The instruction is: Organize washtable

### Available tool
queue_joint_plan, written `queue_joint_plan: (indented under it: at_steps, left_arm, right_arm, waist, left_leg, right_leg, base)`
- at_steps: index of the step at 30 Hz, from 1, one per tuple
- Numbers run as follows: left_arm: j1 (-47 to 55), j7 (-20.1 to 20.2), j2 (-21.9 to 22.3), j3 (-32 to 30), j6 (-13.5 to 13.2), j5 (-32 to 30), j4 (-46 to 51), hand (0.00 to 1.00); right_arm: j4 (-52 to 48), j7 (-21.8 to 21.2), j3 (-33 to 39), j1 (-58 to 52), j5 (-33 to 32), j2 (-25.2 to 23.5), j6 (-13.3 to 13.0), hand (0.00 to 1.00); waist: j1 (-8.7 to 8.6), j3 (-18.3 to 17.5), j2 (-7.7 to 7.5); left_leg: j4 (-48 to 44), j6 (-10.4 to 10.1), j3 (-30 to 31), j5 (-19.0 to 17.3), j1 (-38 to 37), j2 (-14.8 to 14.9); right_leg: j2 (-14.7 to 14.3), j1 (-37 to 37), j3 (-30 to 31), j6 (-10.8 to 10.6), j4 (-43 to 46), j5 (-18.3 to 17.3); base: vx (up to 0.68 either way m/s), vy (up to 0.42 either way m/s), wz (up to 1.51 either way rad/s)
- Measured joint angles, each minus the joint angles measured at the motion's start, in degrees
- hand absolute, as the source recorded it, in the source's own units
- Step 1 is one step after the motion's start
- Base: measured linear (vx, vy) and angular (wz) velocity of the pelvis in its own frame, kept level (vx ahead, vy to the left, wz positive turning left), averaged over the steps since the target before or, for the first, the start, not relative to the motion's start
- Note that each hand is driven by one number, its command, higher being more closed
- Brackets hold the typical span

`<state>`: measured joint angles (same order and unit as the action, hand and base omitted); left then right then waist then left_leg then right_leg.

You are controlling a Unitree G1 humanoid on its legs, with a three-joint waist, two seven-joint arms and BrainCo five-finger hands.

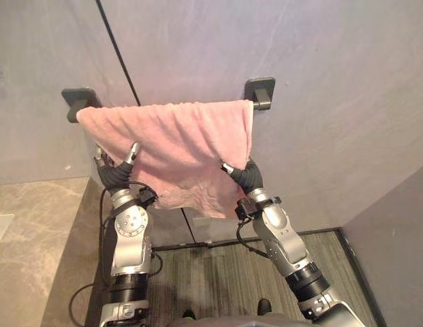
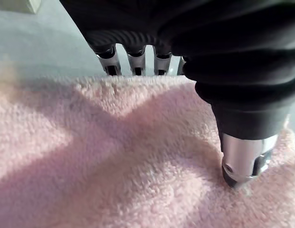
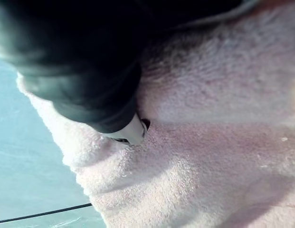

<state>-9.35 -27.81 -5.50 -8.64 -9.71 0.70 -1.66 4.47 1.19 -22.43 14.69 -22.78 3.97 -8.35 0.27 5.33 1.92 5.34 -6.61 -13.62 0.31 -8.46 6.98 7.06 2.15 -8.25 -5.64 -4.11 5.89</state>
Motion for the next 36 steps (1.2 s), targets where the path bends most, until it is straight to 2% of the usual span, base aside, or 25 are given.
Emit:
queue_joint_plan:
  at_steps: [4, 8, 18, 25, 36]
  left_arm:
    - [-2.7, 0.4, -1.1, 1.4, 0.2, 0.0, -0.6, 1.0]
    - [-4.1, 1.1, -1.2, 2.0, 0.2, 0.0, -0.6, 1.0]
    - [-1.7, 1.8, -1.1, 1.2, -0.3, -2.3, -0.5, 1.0]
    - [0.9, 3.9, 0.4, -0.7, -2.0, -4.0, -0.4, 1.0]
    - [1.1, 7.1, 0.9, -0.7, -2.0, -4.5, -0.4, 1.0]
  right_arm:
    - [-0.2, 0.0, -0.7, -0.3, -0.8, -0.1, -0.3, 1.0]
    - [-0.5, -0.2, -1.7, -0.4, -0.8, -0.1, -0.3, 1.0]
    - [-0.5, -1.2, -1.3, -1.9, -0.8, -0.2, -0.3, 1.0]
    - [0.0, -1.0, 0.6, -2.9, -0.1, -0.6, -0.3, 1.0]
    - [6.5, 1.1, 7.2, 0.0, 5.5, -2.6, 0.2, 1.0]
  waist:
    - [-0.34, -0.2, 0.01]
    - [-1.49, -0.5, 0.05]
    - [-1.42, -1.6, 0.03]
    - [-1.38, -2.2, 0.41]
    - [-1.28, -2.2, 0.39]
  left_leg:
    - [0.0, 0.0, -0.4, 0.0, 0.1, 0.0]
    - [0.0, 0.0, -0.7, 0.0, 0.0, 0.0]
    - [0.0, 0.0, -0.3, 0.0, 0.0, 0.1]
    - [0.3, 0.0, 0.2, 0.0, -0.3, 0.1]
    - [0.4, -0.1, 1.1, 0.1, -0.7, 0.0]
  right_leg:
    - [0.0, 0.0, 0.3, 0.1, -0.7, 0.5]
    - [-0.2, -0.1, 0.8, 0.1, -0.9, 0.6]
    - [-0.3, 0.1, 0.5, 0.1, -1.0, 0.6]
    - [-0.1, 0.9, -0.2, 0.1, -1.0, 0.6]
    - [-0.1, 1.7, -0.7, 0.0, -1.0, 0.4]
  base:
    - [-0.01, 0.001, -0.07]
    - [0.02, -0.004, -0.06]
    - [0.0, -0.001, 0.01]
    - [-0.01, 0.001, 0.04]
    - [0.0, -0.001, 0.02]
